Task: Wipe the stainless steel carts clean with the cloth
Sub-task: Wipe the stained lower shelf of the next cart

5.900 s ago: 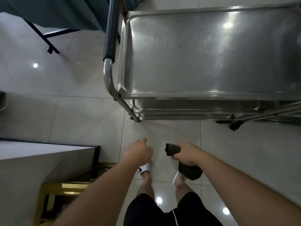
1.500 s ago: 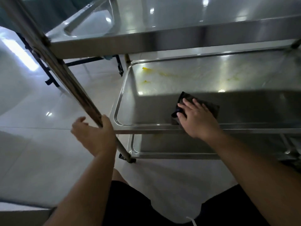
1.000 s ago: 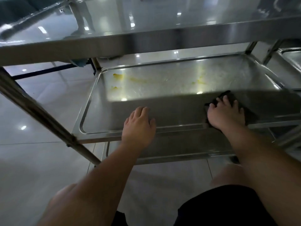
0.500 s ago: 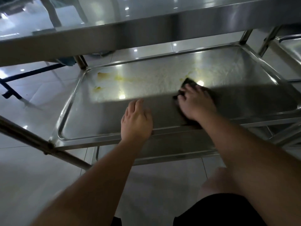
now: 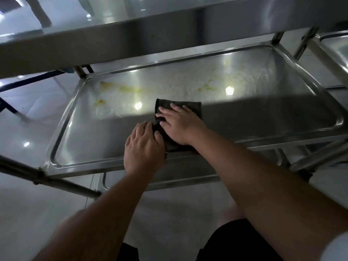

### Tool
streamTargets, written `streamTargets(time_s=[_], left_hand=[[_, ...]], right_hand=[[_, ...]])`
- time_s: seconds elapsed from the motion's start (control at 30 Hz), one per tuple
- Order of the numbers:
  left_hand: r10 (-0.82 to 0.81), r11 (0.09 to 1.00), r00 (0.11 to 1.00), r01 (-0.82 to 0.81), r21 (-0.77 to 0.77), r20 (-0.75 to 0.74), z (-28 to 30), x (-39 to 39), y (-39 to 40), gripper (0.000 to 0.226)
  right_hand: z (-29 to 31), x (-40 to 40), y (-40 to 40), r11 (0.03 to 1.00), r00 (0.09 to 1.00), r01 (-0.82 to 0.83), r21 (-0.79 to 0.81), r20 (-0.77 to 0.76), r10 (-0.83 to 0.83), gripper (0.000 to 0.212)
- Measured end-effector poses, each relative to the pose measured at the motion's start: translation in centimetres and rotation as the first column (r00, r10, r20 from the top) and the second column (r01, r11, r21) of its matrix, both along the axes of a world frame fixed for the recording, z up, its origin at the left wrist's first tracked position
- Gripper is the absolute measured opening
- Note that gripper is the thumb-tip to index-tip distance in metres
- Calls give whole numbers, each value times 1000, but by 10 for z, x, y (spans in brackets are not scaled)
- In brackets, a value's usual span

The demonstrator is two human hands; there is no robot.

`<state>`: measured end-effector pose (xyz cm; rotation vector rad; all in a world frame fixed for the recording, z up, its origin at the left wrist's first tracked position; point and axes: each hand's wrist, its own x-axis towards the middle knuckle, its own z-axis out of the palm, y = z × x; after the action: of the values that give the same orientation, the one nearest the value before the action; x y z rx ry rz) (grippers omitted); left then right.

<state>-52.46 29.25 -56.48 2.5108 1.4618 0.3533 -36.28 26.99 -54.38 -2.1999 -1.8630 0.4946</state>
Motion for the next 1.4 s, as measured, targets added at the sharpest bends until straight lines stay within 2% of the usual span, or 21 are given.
streamTargets(time_s=[0.1, 0.2, 0.3, 0.4, 0.53, 0.6, 0.67, 0.83, 0.9, 0.97, 1.03, 1.13, 1.23, 1.33, 1.4], left_hand=[[9, 1000, 1000, -9, -8, 16, 2, -1, 0, 57], [-13, 1000, 1000, 13, -6, 0, 3, -2, -1, 61], [-15, 1000, 1000, 15, -4, -11, 2, -2, 1, 64], [-9, 1000, 1000, 9, 0, -21, 0, -3, 1, 65], [7, 1000, 1000, -7, 4, -24, 0, -1, 3, 64], [5, 1000, 1000, -5, -3, -24, 2, 0, 2, 64], [-5, 1000, 1000, 5, -4, -28, 3, 1, 1, 63], [-12, 1000, 1000, 11, -14, -26, 6, 0, 0, 64], [-28, 1000, 999, 28, -10, -29, 7, -1, -1, 64], [-38, 999, 999, 38, -2, -26, 6, -3, 0, 62], [-42, 999, 999, 42, 3, -25, 6, -3, -1, 60], [-33, 999, 999, 33, 18, -14, 5, -1, -1, 56], [-29, 999, 1000, 29, 25, -5, 3, 0, 0, 55], [-27, 999, 1000, 27, 20, -6, 3, -1, 0, 57], [-29, 999, 1000, 29, 19, -4, 4, -1, 0, 57]], right_hand=[[0, 30, -8, 990, 989, 141, 25, 38, -142, 58], [0, 102, -37, 947, 943, 319, 29, 90, -321, 60], [4, 195, -94, 854, 845, 521, 8, 140, -517, 61], [10, 267, -153, 760, 743, 650, -17, 227, -630, 69], [11, 280, -168, 619, 616, 783, -58, 212, -759, 69], [11, 259, -152, 632, 626, 774, -50, 210, -751, 67], [12, 225, -130, 714, 708, 699, -44, 181, -682, 66], [5, 94, -85, 922, 917, 388, 4, 100, -386, 68], [2, 61, -85, 973, 970, 233, 4, 74, -232, 72], [4, 64, -96, 990, 988, 140, -12, 67, -139, 72], [7, 95, -112, 986, 981, 168, -11, 98, -167, 70], [11, 174, -148, 915, 905, 403, 15, 144, -400, 60], [12, 240, -190, 730, 714, 683, 3, 210, -668, 67], [8, 241, -203, 479, 471, 877, -34, 253, -845, 72], [6, 216, -197, 417, 415, 908, -40, 231, -880, 72]])
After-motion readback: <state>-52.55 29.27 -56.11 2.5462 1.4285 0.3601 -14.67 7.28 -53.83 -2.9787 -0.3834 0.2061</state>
